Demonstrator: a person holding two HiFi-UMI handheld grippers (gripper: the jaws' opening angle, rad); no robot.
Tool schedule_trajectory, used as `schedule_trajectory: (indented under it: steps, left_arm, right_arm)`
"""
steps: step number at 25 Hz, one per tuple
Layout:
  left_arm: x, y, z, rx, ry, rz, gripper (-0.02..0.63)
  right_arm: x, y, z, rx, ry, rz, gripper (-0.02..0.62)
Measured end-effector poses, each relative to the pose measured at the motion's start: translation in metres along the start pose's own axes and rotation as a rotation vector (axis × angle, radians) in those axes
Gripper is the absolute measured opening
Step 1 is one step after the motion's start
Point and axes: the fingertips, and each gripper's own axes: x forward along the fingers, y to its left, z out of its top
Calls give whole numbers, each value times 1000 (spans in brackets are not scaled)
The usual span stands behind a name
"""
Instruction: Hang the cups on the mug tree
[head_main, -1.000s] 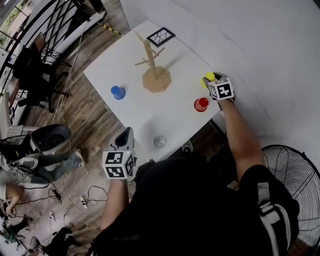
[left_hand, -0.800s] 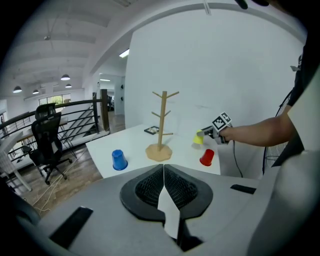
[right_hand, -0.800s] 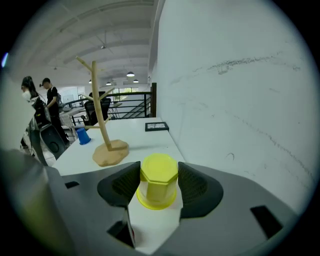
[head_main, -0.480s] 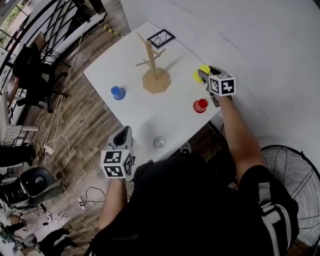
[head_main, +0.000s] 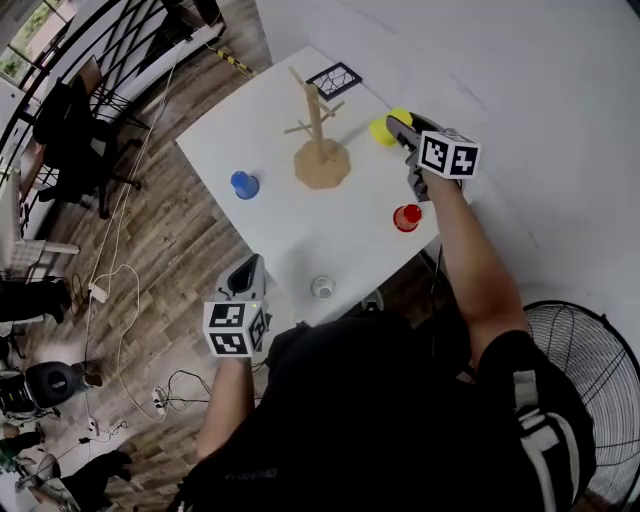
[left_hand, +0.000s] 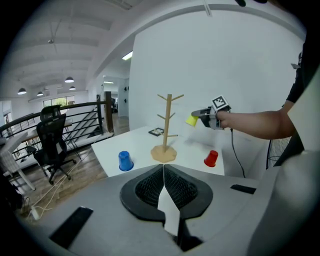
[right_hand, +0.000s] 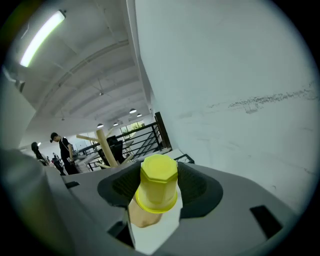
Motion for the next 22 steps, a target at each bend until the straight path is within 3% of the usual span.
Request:
schedule_trajectory:
  steps: [5,11,22]
  left_arm:
    - [-10,3,0,-10,-6,10,17]
    - [-16,10,-9,-33,-10,35,17]
    - [-27,19,-21,-63,-16,61,17]
  right_arm:
    - [11,20,35,110,-75,35,229]
    - [26,23,52,371,-176,83,229]
    - [53,46,31,505,-152,172,225]
